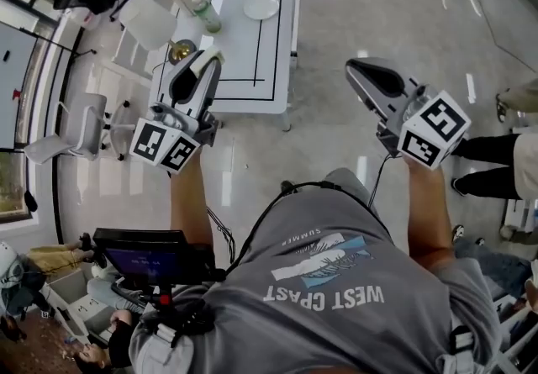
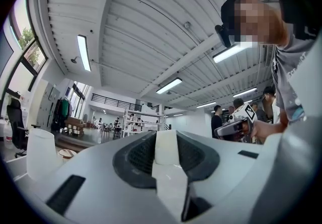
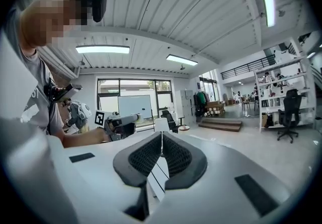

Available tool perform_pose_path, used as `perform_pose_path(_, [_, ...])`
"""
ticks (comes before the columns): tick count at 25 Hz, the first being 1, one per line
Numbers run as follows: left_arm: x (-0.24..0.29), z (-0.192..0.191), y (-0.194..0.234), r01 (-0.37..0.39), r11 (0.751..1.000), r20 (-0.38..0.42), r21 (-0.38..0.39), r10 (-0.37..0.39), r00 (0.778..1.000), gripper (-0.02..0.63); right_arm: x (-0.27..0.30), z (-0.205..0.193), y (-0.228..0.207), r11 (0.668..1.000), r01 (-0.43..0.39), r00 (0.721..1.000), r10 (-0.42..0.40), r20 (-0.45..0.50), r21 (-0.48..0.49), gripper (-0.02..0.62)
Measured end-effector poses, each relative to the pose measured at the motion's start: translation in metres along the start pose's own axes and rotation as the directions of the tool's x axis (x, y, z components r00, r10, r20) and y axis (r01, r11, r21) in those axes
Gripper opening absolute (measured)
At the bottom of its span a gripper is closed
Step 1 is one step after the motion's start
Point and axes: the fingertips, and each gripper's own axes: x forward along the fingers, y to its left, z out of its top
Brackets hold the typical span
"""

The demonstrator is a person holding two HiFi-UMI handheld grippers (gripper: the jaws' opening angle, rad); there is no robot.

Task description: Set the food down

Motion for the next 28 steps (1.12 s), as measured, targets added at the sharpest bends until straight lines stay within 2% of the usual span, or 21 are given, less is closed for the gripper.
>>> perform_pose_path(7, [0.052,-0.026,0.043,-0.008,0.999,-0.023,-0.032,0.007,1.000,0.104,0.022,-0.009,-0.056,0.999,0.015,0.999,-0.014,-0.042,0.031,0.008])
perform_pose_path(16, [0.140,-0.070,0.068,-0.097,0.995,-0.057,-0.026,0.095,0.994,0.104,0.030,-0.011,-0.150,0.997,-0.079,0.996,0.080,-0.034,0.022,0.008])
perform_pose_path(23, [0.178,-0.083,0.079,-0.132,0.991,-0.089,-0.022,0.130,0.988,0.104,0.023,-0.004,-0.177,0.994,-0.106,0.993,0.108,-0.054,0.034,0.008])
perform_pose_path(28, [0.209,-0.116,0.101,-0.141,0.990,-0.142,-0.028,0.135,0.981,0.104,0.021,-0.021,-0.200,0.994,-0.091,0.993,0.096,-0.074,0.067,0.008])
